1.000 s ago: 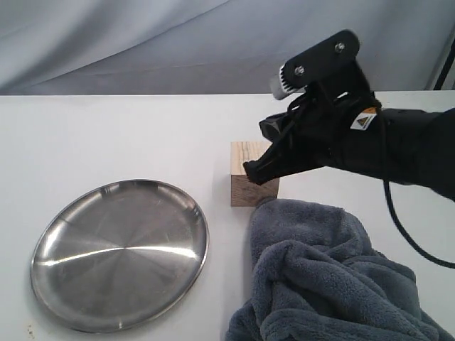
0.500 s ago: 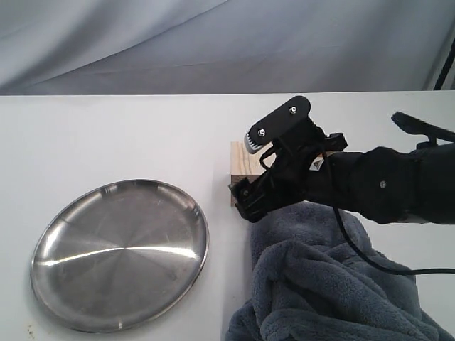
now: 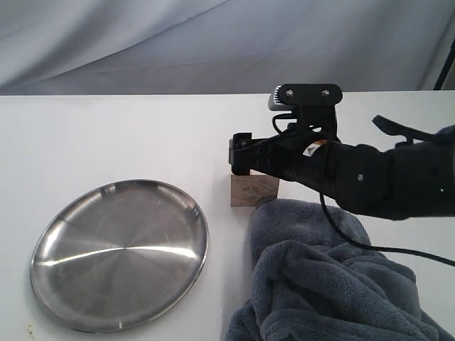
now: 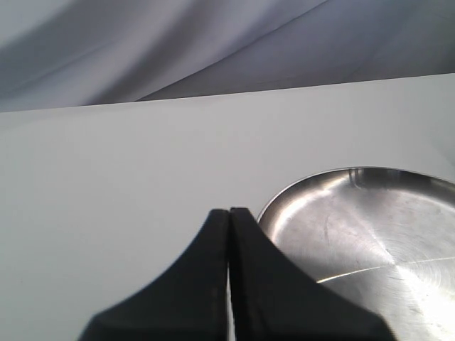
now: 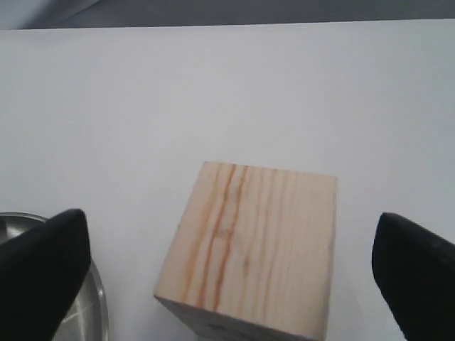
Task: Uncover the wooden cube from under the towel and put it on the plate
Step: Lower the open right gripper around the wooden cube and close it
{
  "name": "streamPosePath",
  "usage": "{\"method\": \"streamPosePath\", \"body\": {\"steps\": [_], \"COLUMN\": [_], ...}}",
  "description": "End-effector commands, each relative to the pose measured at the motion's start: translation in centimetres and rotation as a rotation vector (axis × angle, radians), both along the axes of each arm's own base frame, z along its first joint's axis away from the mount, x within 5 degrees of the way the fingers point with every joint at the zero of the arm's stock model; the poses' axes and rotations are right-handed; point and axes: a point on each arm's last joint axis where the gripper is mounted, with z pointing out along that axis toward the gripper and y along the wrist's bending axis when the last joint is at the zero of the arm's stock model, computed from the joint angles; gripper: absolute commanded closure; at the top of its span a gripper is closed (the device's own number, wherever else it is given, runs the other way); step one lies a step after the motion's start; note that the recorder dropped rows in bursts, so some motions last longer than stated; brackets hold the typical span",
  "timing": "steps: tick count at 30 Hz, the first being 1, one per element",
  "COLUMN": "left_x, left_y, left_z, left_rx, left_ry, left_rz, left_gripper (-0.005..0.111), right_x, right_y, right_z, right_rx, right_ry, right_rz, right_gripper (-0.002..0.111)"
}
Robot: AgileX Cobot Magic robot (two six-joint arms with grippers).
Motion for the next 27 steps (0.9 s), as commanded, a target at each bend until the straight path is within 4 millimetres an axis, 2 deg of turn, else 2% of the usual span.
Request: {"method": "streamPosePath", "body": {"steps": [1,8,14,23,27], "left_x": [0.0,0.0,0.0,0.0,0.0], "left_y": [0.0,0.0,0.0,0.0,0.0], "left_z": [0.0,0.0,0.0,0.0,0.0], "left_rx": [-0.005,-0.005,-0.005,-0.005,-0.005], "left_ry": [-0.012,-0.012,-0.012,-0.012,-0.012], "left_rz": [0.002,0.002,0.002,0.002,0.002], "left_gripper": [0.105,0.105,0.105,0.105,0.105], "right_x": [2.1,3.7,3.9,4.0,4.0], "right_y": [2.1,3.2,3.0,2.8,2.9], "right_z": [0.3,-0.7,-1.9,-1.9,-2.0], "right_rx": [0.039,0.001,-0.068,-0.135,-0.134], "right_ry": [0.031,0.028,0.033,-0.002,0.009], "right_rz": [0.018,0.034,0.034,0.053,0.061], "right_gripper": [0.003,0.005,0.011,0.023,0.024]}}
